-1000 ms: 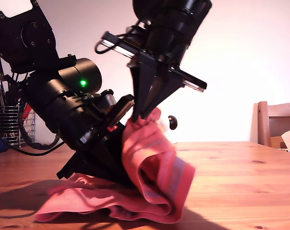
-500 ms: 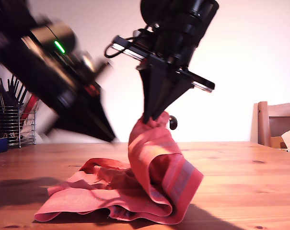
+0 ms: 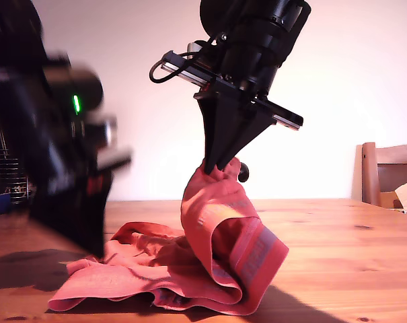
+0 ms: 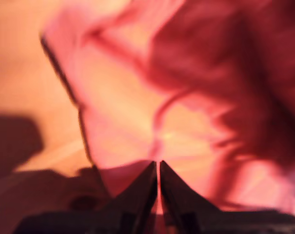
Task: Fold the underwear in front of you. After folding it, place it to the right side.
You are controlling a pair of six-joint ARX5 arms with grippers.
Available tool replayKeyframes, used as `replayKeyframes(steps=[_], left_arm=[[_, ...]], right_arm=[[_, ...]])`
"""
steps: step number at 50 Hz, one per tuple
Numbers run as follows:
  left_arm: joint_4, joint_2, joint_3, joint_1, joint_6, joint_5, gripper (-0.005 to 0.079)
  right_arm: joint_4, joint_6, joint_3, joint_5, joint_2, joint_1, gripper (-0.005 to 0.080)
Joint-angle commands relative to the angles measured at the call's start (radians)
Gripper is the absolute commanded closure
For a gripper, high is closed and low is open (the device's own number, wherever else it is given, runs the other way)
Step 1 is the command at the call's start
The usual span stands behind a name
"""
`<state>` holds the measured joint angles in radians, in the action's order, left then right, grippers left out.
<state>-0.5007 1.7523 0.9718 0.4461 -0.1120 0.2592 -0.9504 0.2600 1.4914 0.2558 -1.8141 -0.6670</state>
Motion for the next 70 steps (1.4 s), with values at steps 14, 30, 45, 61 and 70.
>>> replayKeyframes(steps=[14, 30, 45, 61, 70], left_arm=[[0.017, 0.071, -0.016, 0.056, 0.007, -0.028, 0.0764], [0.104, 0.088, -0.016, 0.158, -0.054, 0.003, 0.0764], [0.172, 0.088, -0.003, 0.203, -0.115, 0.048, 0.0764], [0.229, 0.131, 0.089, 0.286, -0.185, 0.047, 0.0764], [0.246, 0.140, 0.108, 0.300, -0.196, 0.047, 0.0764]], right_arm=[[-0.030, -0.058, 0.010, 0.005, 0.014, 0.023, 0.0765], [-0.109, -0.131, 0.010, 0.005, 0.023, 0.094, 0.0765], [-0.164, -0.177, 0.010, 0.003, 0.099, 0.183, 0.0765], [-0.206, -0.208, 0.010, -0.002, 0.125, 0.228, 0.0765], [-0.204, -0.208, 0.010, -0.002, 0.125, 0.222, 0.0765]])
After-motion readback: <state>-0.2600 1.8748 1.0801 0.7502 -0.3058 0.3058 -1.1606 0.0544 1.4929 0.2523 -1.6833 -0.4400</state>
